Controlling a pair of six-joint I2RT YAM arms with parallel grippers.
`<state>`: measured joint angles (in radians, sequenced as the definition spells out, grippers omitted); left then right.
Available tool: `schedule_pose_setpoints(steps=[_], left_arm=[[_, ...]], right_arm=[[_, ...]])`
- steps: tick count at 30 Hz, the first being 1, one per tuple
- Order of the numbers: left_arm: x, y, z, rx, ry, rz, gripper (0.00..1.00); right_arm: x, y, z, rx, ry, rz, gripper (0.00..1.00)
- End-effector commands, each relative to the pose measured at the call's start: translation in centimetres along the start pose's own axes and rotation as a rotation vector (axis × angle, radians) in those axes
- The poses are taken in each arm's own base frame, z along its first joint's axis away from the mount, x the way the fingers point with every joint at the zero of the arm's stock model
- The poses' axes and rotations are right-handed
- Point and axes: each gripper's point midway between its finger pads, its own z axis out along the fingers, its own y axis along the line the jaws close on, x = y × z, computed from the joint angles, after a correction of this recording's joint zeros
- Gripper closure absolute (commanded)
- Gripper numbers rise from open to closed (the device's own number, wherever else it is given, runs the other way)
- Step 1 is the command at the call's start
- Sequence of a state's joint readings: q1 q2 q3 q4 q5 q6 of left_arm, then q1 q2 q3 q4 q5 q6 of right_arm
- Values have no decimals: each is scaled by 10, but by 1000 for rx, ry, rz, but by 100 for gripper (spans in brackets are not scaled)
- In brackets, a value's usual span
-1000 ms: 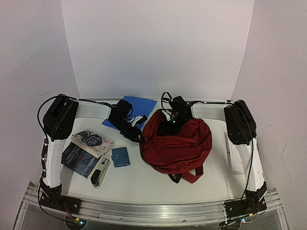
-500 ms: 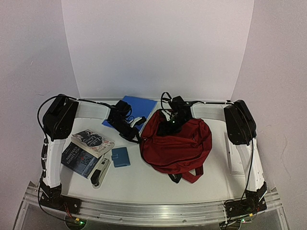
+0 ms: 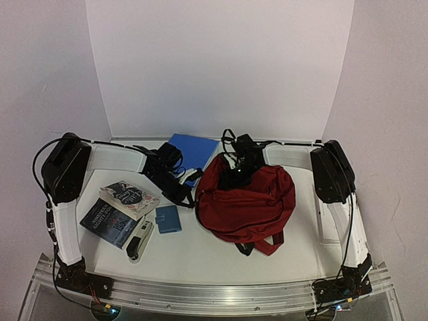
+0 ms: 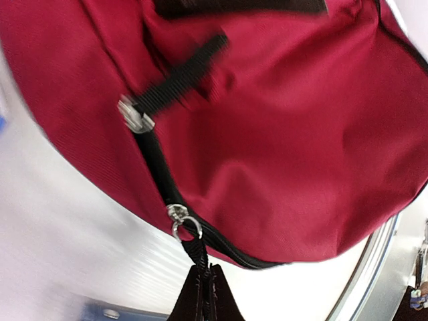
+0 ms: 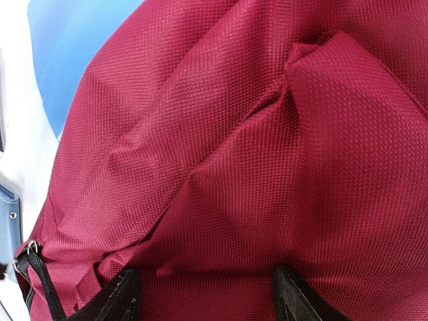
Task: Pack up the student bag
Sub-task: Unzip the student bag at the center of the board.
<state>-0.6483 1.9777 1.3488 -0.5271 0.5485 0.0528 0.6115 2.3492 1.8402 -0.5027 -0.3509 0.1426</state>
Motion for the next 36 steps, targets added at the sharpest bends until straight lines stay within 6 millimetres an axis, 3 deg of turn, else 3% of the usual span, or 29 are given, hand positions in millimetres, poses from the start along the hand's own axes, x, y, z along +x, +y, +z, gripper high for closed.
schedule_pose_setpoints(steps=[1,8,13,15,17,22,27,32,36], left_arm=[[26,-36,-2,19,65,8,100],[53,-77,1,40,89,-4,100],[59,-80,-15,-8,40,-48,100],[48,-72,-19,-49,-6,-74,100],[34,-67,-19,-65,-32,-109,100],[1,-77,-4,5,-71,-120,100],[-1,-69,0,-27,-84,-119,100],[2,-56,3,-68,-63,-126,100],[-2,-53,3,-82,-85,-133,100]], right_arm=[[57,-48,35,158,176,82,33],[51,-58,35,184,163,99,33],[34,-66,24,169,124,128,33],[24,-56,15,89,108,137,31],[13,-34,2,-37,88,133,28],[-15,13,-53,-228,8,73,17],[-15,19,-94,-260,-30,59,7],[0,35,-115,-335,-19,50,7],[4,55,-102,-381,28,105,14]])
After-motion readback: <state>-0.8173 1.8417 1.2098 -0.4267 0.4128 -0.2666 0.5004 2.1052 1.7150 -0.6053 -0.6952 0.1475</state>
